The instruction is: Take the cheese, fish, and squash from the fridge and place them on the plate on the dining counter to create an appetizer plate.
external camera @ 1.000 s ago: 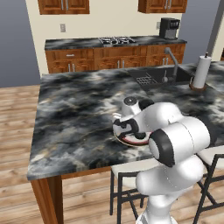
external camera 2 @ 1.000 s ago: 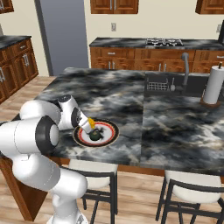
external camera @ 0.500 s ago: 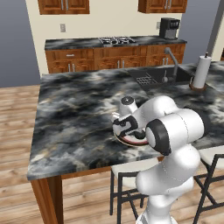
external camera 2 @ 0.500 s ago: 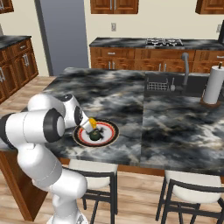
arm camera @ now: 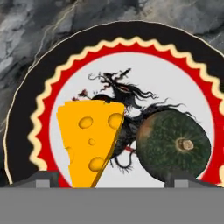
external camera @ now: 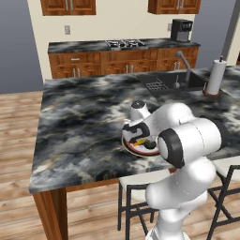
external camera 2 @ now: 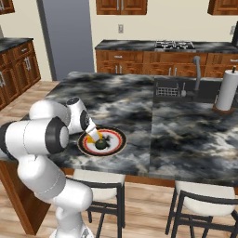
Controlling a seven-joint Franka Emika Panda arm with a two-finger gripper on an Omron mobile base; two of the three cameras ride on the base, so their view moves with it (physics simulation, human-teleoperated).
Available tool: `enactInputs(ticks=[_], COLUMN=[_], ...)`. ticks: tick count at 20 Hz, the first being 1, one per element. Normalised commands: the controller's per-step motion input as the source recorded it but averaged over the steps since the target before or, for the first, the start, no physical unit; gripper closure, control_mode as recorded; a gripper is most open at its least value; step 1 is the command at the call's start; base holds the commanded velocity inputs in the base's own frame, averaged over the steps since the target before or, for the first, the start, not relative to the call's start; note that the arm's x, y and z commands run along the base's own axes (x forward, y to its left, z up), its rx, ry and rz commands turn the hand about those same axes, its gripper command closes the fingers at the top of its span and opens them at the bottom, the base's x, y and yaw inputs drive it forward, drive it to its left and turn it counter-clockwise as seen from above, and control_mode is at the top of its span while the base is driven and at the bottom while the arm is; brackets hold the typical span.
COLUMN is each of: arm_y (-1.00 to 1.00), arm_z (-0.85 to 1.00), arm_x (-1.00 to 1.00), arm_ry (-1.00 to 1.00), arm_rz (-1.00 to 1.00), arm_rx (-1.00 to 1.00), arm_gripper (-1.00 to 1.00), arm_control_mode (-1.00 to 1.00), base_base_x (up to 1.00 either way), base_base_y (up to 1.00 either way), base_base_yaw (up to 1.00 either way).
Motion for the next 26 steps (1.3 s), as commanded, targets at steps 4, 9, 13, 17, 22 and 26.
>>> enactInputs(ticks=[4,9,13,17,22,26], arm_y=[-0.11,-0.13,-0.3,-0.34,-0.27,-0.05], arm_z=[0.6,0.91,1.0,1.0,0.94,0.83], arm_x=[-0.6,-0.93,-0.97,-1.0,-1.0,-1.0], arm_ry=[0.01,0.0,0.0,0.0,-0.05,0.0], arm_rz=[-0.05,-0.01,0.0,0.07,0.17,0.3], arm_rx=[0.0,0.0,0.01,0.0,0.0,0.0], arm_gripper=[-1.0,-1.0,-1.0,-1.0,-1.0,-1.0], arm_control_mode=[-1.0,-1.0,-1.0,-1.0,-1.0,-1.0], base_base_x=[0.0,0.0,0.0,0.0,0.0,0.0], base_base_y=[0.0,0.0,0.0,0.0,0.0,0.0], base_base_yaw=[0.0,0.0,0.0,0.0,0.0,0.0])
